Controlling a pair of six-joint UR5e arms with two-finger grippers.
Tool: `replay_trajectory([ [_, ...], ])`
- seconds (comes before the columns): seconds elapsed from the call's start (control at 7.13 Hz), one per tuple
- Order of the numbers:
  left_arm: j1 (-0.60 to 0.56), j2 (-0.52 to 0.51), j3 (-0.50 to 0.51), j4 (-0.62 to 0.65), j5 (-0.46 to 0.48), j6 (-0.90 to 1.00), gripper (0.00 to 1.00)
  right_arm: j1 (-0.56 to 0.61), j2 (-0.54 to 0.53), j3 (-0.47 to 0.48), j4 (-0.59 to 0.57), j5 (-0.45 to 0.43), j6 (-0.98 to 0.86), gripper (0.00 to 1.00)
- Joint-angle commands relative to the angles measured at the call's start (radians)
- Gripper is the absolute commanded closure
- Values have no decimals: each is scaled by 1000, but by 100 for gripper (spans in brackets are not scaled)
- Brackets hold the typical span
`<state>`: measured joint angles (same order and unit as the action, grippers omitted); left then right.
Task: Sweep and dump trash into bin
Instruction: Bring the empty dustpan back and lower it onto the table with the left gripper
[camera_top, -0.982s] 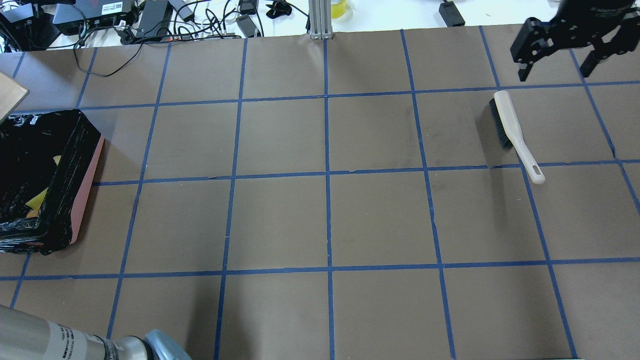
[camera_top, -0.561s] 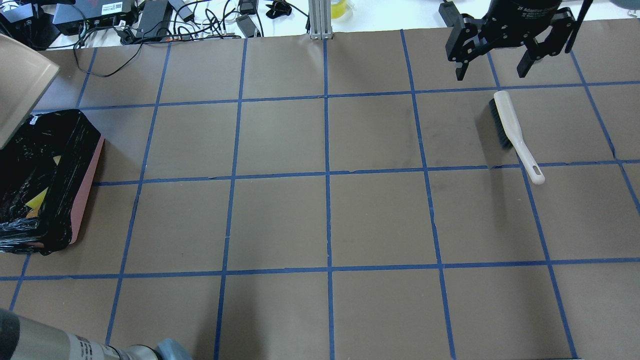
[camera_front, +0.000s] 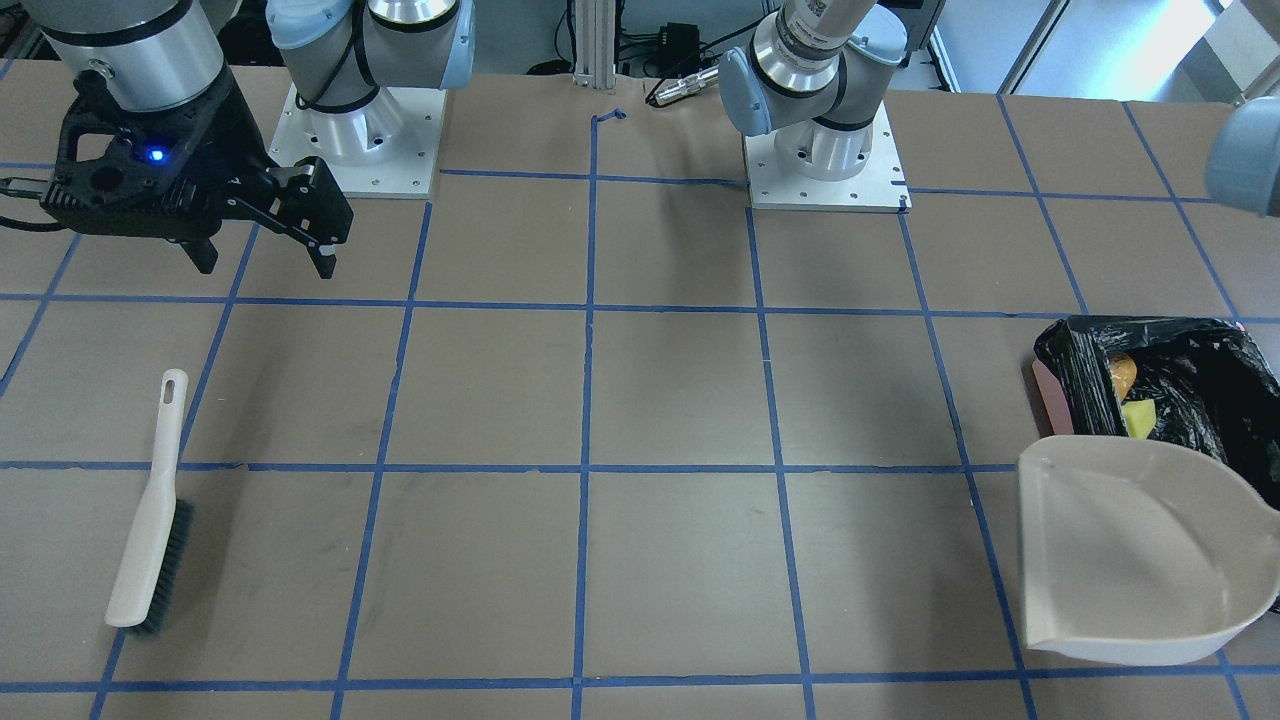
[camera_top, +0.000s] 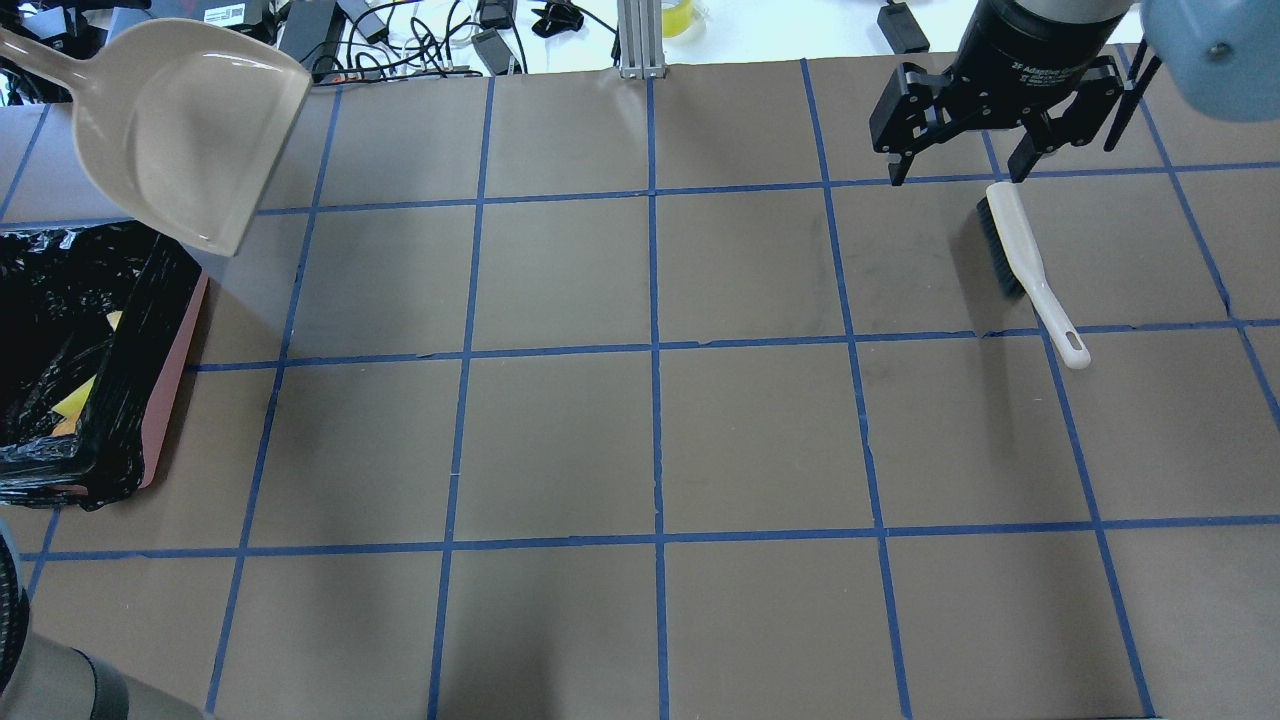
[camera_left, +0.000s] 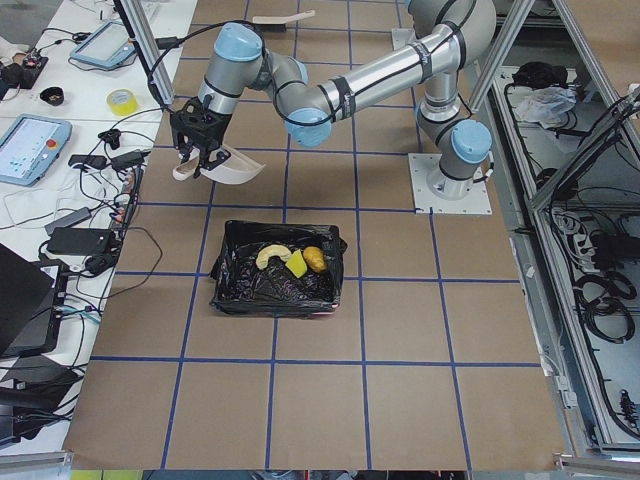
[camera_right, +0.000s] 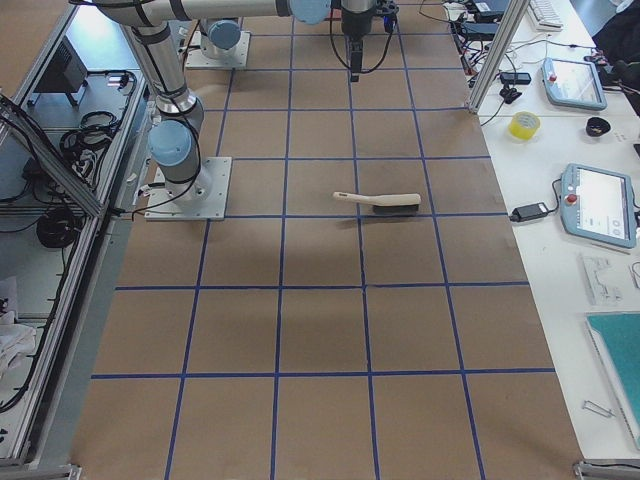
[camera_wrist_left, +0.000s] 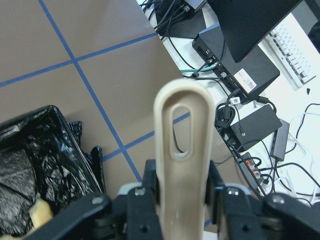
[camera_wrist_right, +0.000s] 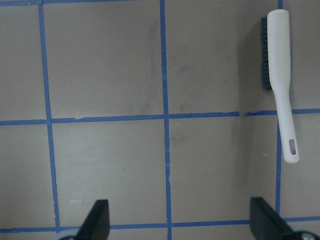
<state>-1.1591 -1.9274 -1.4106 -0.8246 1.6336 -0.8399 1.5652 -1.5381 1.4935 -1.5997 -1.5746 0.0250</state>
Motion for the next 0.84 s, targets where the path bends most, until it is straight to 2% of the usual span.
replay_trajectory([
  [0.0, -130, -62, -41, -4, 23, -273, 100, -1, 6, -18, -37, 4, 0, 0],
  [0.14, -175, -96, -41, -4, 67, -295, 100, -1, 25, -45, -40, 5, 0, 0],
  [0.42, -212, -134, -39, -104, 63, -301, 100, -1, 41, -71, -40, 21, 0, 0],
  [0.7, -214, -174, -38, -145, 60, -391, 100, -1, 41, -68, -37, 19, 0, 0],
])
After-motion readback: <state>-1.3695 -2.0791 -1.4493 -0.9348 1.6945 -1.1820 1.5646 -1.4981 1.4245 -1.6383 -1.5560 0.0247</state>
